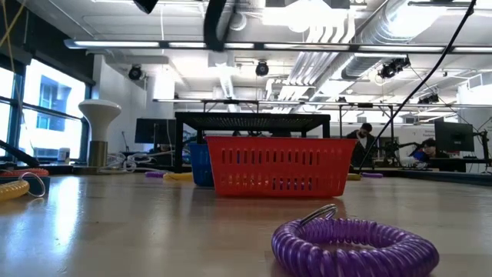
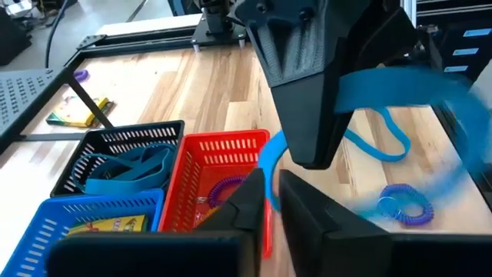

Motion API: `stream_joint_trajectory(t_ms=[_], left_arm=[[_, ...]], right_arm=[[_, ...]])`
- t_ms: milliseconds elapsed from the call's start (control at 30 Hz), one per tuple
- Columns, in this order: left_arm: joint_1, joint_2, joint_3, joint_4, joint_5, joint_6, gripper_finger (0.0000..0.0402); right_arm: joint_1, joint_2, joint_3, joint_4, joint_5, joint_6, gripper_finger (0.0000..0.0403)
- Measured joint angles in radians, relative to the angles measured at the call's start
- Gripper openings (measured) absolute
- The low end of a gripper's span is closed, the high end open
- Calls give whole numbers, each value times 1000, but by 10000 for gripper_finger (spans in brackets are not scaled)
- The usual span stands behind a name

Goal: Pick & Place Office Desk Supplies
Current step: Put the blue rubber band into the black bin

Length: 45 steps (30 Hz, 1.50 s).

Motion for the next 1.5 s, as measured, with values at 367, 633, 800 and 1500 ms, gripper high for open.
stream_joint_trajectory(t_ms=[367,633,800,1500], left_arm=[[0,0,0,-7,2,-5,128],[-8,0,0,-31,34,-41,130],[-22,0,0,-59,34,-57,130],[-16,0,0,-62,31,-56,130]], right_arm=[[37,0,0,-102,345,-20,3],[46,-3,0,-356,581,117,3],[-7,-45,0,-655,616,435,3],[-380,-135,0,-770,186,834,3]])
